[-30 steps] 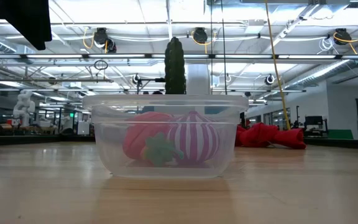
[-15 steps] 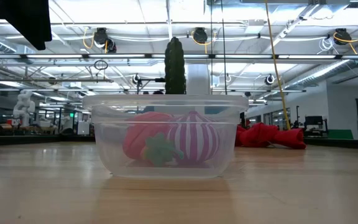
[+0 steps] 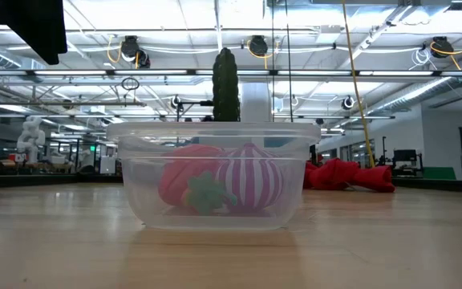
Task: Pick and placing Produce into tupperware
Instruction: Put the grapes into the transparent container
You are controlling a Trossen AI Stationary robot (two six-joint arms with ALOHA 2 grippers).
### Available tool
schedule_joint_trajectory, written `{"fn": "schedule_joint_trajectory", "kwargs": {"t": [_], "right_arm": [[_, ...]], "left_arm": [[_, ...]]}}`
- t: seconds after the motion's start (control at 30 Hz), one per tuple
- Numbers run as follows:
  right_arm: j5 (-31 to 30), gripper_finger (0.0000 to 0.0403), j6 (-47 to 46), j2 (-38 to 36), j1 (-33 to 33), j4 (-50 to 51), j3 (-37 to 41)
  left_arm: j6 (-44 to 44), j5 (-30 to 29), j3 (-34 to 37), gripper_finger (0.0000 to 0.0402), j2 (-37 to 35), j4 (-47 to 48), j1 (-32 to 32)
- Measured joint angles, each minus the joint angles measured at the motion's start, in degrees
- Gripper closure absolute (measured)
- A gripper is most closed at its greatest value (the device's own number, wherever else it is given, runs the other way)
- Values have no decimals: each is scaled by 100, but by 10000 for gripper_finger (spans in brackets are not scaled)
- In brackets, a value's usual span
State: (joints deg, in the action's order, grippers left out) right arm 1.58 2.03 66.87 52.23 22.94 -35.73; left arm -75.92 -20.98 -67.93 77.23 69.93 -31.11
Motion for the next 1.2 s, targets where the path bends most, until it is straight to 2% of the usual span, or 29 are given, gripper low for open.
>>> {"fn": "schedule_joint_trajectory", "kwargs": {"t": [0.13, 0.23, 0.4, 0.8, 1.2], "right_arm": [[0, 92, -595, 0, 0, 4, 0], [0, 92, -669, 0, 0, 14, 0], [0, 92, -165, 0, 0, 20, 0], [-3, 92, 304, 0, 0, 175, 13], [-45, 92, 521, 0, -110, -505, 560]], "left_arm": [[0, -1, 1, 227, 0, 0, 0], [0, -3, 1, 227, 2, -2, 2], [-70, -3, 1, 227, 0, -13, 2], [-70, -3, 1, 227, 2, -13, 0], [-74, -3, 1, 227, 0, -10, 1]]}}
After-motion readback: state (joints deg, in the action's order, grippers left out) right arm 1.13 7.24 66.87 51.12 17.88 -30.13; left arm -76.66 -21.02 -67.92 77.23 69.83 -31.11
